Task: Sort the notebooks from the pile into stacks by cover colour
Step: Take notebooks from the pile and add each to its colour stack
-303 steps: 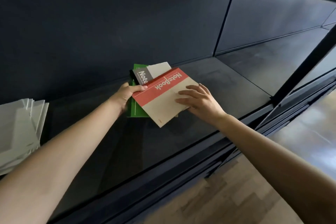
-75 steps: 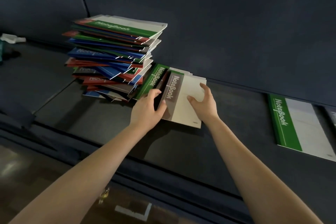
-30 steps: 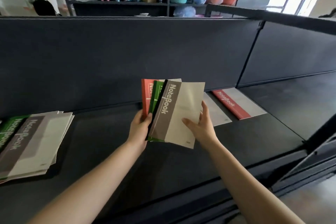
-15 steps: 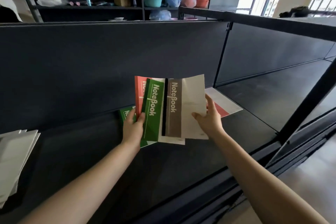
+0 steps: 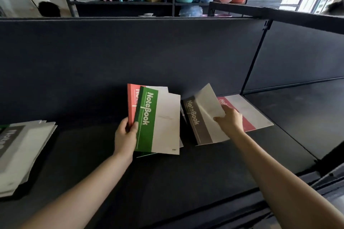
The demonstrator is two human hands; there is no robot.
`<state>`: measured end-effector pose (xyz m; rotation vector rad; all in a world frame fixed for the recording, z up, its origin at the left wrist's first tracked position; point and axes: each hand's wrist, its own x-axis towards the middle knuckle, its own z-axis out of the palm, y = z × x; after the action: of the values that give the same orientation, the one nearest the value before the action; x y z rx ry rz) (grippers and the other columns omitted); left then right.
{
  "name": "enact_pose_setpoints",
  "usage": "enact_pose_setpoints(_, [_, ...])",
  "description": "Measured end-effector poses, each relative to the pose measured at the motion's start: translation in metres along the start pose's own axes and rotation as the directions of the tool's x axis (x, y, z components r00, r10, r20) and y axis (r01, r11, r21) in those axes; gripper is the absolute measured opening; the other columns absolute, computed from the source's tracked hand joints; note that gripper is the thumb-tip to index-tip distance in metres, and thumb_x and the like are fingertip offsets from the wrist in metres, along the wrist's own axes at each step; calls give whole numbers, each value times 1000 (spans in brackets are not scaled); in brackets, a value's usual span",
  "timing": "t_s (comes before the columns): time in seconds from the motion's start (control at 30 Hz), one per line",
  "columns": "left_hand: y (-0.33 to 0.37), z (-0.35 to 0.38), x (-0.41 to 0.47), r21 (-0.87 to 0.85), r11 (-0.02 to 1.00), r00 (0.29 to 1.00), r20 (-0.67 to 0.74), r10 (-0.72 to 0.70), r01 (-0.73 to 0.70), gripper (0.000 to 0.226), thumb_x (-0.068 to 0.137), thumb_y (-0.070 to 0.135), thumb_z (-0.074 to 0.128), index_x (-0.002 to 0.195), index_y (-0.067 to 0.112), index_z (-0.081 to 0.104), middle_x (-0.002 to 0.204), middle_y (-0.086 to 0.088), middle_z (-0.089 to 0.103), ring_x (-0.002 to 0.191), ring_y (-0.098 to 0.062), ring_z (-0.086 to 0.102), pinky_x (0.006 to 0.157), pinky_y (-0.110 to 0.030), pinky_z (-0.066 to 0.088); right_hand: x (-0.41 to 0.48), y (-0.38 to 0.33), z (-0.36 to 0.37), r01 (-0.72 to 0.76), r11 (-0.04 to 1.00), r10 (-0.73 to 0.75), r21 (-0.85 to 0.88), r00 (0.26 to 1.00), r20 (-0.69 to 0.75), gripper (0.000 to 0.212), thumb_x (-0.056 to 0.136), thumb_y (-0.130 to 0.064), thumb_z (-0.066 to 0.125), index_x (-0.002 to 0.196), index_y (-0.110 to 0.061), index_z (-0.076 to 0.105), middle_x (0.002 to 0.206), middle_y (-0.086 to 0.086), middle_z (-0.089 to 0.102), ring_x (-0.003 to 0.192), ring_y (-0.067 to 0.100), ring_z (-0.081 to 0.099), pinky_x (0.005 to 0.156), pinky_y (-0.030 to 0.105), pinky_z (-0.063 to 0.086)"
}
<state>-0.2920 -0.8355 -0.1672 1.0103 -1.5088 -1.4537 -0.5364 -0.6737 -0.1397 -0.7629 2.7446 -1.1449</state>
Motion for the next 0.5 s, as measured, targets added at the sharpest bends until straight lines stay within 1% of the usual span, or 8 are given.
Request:
enact_pose_setpoints(0.07, [-2,3,-1,4,1000,1000,-25,-3,3,17,99,19,50,115,22,56,99,11,62,92,-6,60,73,-22,46,4,4,12,6,999,-6,-34,1000,8,51,82,-10,69,131,-16,57,119,9,65,107,29,58,85,32,46])
enact_pose_setpoints(0.13, [-3,6,-2,-4,1000,999,-41,-8,8,14,99,19,51,111,25,55,97,14,61,90,-3,59,71,-20,46,9,10,21,-3,998,4,-60,1000,11,52,82,-14,71,132,-18,55,121,9,64,111,30,55,87,34,45])
enact_pose_setpoints(0.23, [-6,6,-1,-5,1000,998,-60,-6,5,15,99,18,51,111,24,56,98,13,62,90,-3,60,71,-19,46,18,17,24,-14,990,17,-138,1000,22,58,82,-28,72,136,-25,50,125,9,62,117,33,49,95,41,44])
enact_pose_setpoints(0.33, [-9,5,0,-16,1000,998,-65,-17,16,15,99,17,50,112,24,56,100,12,63,92,-5,60,73,-22,47,20,21,24,-9,967,18,-254,999,32,65,84,-37,70,141,-28,43,133,9,56,126,36,41,103,45,36])
enact_pose_setpoints(0.43, [-10,4,0,-23,1000,997,-69,-19,18,15,99,17,50,111,25,56,100,12,63,94,-6,60,75,-23,47,17,16,25,38,941,-39,-337,999,3,64,86,-35,68,143,-25,40,141,7,48,129,34,36,106,45,32])
enact_pose_setpoints(0.5, [-9,2,0,-30,999,997,-69,-19,17,16,99,18,49,112,26,55,101,12,62,94,-5,59,74,-23,47,9,6,29,103,943,-115,-315,993,-18,61,88,-29,66,143,-22,41,145,6,43,132,32,33,107,44,29])
